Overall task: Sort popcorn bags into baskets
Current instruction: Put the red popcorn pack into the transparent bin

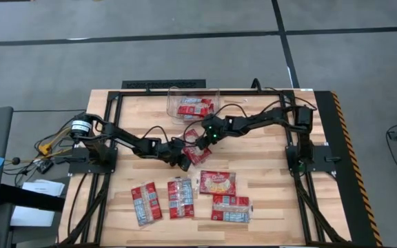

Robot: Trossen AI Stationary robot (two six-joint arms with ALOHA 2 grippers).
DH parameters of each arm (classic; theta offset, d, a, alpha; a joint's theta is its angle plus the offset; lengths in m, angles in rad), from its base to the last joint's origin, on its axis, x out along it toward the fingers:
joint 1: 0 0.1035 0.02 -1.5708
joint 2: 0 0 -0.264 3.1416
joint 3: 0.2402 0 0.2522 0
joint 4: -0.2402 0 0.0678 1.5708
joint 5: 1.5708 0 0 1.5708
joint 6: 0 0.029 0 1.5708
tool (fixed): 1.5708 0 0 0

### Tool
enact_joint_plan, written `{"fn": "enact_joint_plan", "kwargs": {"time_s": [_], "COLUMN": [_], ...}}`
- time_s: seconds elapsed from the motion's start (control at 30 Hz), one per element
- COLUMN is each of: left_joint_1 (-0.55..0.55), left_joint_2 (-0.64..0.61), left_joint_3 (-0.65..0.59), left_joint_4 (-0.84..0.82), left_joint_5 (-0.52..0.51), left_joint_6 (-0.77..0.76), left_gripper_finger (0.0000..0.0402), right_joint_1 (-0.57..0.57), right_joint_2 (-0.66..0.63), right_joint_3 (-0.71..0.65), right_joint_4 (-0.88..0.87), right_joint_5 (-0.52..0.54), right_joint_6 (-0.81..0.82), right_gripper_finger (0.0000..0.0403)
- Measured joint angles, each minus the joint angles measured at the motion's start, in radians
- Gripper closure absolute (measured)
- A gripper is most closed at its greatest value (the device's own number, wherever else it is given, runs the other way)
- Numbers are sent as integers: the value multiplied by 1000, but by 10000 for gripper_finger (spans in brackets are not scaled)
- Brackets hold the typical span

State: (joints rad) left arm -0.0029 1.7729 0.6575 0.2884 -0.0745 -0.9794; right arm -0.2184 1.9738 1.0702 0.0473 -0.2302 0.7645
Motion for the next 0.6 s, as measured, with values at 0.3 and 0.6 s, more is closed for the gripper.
{"fn": "enact_joint_plan", "kwargs": {"time_s": [0.3,0.6], "left_joint_1": [0,1], "left_joint_2": [0,-25], "left_joint_3": [-1,-3], "left_joint_4": [1,-11], "left_joint_5": [-7,62], "left_joint_6": [1,18], "left_gripper_finger": [401,401], "right_joint_1": [9,15], "right_joint_2": [15,-15], "right_joint_3": [0,-3], "right_joint_4": [5,-29], "right_joint_5": [-38,-71], "right_joint_6": [-33,-36], "right_gripper_finger": [300,391]}}
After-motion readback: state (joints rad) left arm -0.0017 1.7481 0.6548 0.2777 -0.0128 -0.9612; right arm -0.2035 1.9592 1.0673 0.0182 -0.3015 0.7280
